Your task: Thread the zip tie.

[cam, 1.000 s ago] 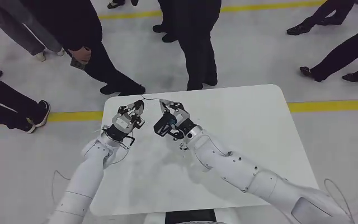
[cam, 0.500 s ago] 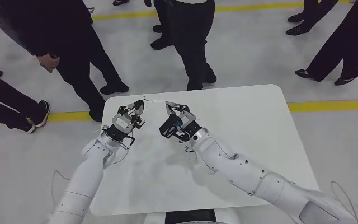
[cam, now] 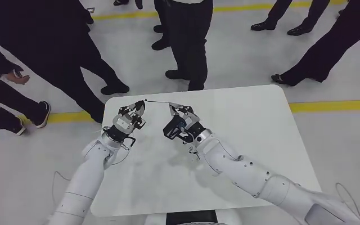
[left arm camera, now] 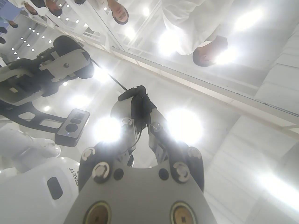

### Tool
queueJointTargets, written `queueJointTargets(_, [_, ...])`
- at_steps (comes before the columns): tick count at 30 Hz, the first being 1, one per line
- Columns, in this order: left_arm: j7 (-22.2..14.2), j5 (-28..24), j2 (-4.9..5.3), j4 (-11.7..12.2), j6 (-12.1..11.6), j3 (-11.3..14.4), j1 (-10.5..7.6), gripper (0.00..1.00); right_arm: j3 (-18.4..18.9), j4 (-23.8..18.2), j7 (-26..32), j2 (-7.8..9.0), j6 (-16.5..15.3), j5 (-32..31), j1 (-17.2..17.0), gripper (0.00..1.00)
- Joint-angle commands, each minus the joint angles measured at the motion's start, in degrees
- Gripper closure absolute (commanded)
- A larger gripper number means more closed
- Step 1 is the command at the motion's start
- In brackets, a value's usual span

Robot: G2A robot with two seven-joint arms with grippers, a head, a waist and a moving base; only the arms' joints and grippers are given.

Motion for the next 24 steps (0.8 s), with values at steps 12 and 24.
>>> queueJointTargets(12, [0.0, 0.0, 0.0, 0.0, 0.0, 0.0, 0.0, 1.0, 0.8, -0.6, -0.5, 1.24, 0.0, 0.0, -1.0, 0.0])
queueJointTargets(24, [0.0, 0.0, 0.0, 0.0, 0.0, 0.0, 0.0, 1.0, 1.1, -0.3, -0.3, 1.76, 0.0, 0.0, -1.2, 0.0])
